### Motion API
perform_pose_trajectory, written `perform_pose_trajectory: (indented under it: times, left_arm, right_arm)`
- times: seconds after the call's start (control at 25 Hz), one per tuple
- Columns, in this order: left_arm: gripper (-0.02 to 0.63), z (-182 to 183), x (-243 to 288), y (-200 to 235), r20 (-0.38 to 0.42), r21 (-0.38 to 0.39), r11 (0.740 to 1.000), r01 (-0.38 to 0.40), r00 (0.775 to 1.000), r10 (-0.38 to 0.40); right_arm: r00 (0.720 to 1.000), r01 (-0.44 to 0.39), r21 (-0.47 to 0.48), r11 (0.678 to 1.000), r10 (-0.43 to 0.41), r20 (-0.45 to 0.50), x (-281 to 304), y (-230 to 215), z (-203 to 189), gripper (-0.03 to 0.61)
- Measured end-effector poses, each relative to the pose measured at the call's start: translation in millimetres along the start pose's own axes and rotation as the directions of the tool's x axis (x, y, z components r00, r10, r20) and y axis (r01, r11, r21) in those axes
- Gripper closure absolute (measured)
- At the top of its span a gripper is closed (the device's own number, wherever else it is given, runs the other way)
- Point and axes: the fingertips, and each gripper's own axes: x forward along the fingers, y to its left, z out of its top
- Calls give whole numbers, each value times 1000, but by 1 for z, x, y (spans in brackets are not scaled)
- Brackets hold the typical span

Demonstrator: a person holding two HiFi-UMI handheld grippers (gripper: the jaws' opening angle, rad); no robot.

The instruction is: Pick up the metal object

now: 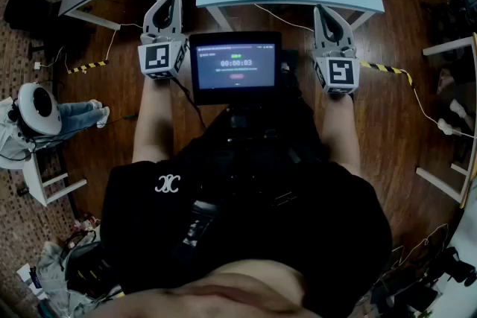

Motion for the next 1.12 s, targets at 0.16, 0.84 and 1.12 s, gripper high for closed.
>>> perform_pose_trajectory:
  times: [0.16,0.84,1.12]
  left_arm:
    - [600,-11,80,7,-24,2,1000,-8,1000,8]
    - [600,-44,293,65,-25,-36,995,-89,996,88]
    - [600,-79,317,116,-24,-65,994,-82,996,81]
  right_arm:
    - [999,-36,-16,999,36,-20,67,-48,-20,595]
    - [986,-126,-33,992,121,-111,254,-165,-73,594]
    - [956,-186,26,982,187,-227,303,-119,-116,594]
